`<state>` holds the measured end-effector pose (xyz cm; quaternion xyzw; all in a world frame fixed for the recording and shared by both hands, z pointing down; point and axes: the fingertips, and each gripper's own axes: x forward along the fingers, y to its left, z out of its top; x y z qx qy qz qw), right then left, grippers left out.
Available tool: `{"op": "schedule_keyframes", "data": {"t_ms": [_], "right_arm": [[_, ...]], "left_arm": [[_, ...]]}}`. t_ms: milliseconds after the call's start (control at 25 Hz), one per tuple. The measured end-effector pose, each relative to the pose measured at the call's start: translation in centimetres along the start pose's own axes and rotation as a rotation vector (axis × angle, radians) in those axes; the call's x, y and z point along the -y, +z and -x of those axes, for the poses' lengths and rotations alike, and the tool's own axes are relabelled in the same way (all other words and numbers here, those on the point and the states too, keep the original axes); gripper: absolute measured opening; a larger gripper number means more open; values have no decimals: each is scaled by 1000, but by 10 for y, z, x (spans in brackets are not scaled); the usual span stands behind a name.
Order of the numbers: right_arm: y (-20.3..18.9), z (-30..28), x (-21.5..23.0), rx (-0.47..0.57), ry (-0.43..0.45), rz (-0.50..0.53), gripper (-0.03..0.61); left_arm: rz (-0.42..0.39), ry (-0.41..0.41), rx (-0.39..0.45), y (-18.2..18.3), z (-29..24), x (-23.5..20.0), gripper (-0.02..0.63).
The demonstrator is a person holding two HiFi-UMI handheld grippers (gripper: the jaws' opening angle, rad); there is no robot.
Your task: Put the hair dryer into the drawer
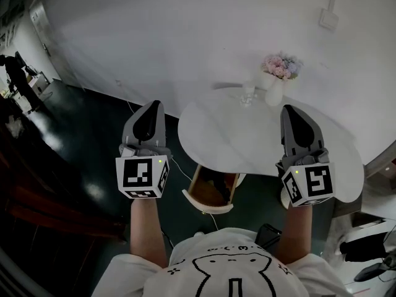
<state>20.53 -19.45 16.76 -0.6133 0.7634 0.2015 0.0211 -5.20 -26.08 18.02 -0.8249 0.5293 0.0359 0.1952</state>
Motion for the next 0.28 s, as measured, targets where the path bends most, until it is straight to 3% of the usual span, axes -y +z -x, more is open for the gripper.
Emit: {"op": "schedule_keyframes", "data": {"t_ms": [280], "right_arm": [[-3,-3,-5,-11,15,27,-2]], "left_arm": [[51,32,27,7,2,-7,15]]}}
